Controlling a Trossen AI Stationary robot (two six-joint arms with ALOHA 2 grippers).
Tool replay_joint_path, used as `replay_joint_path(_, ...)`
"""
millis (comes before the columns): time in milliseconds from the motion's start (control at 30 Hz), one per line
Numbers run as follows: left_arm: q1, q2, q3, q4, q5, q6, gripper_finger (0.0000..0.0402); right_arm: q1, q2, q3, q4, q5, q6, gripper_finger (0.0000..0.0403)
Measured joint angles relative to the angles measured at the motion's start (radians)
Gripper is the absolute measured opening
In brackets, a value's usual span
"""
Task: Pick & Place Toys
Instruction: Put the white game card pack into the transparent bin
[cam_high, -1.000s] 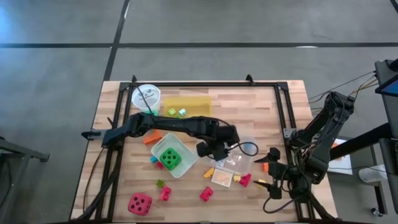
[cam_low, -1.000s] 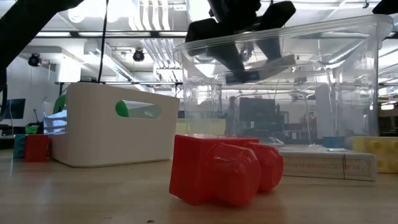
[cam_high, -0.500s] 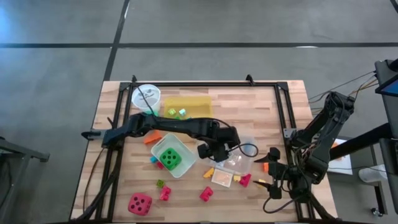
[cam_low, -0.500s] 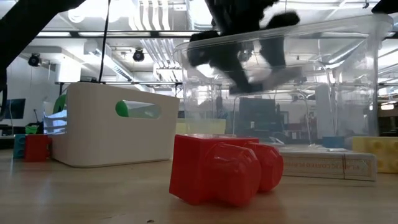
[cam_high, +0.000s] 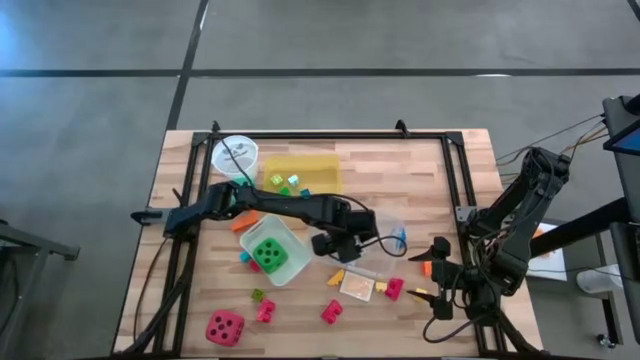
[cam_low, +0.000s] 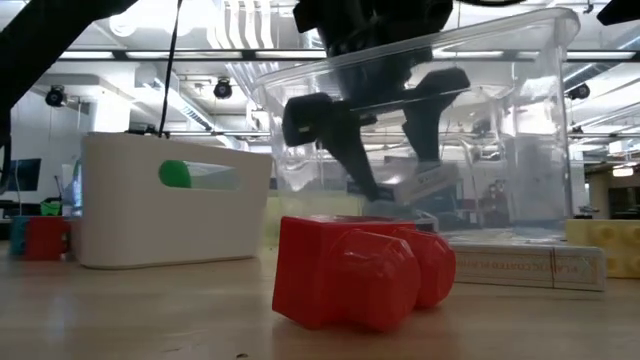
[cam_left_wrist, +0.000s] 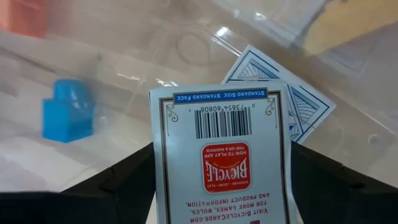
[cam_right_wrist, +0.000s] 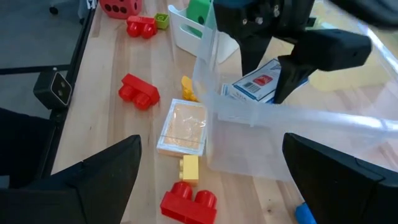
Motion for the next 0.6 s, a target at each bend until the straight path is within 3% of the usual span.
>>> replay_joint_path(600,0.0,0.0,-0.064,0.002,0.0,-0.012,0.0297,0.0,0.0,0.0,-0.001,0.0,-0.003,0.038)
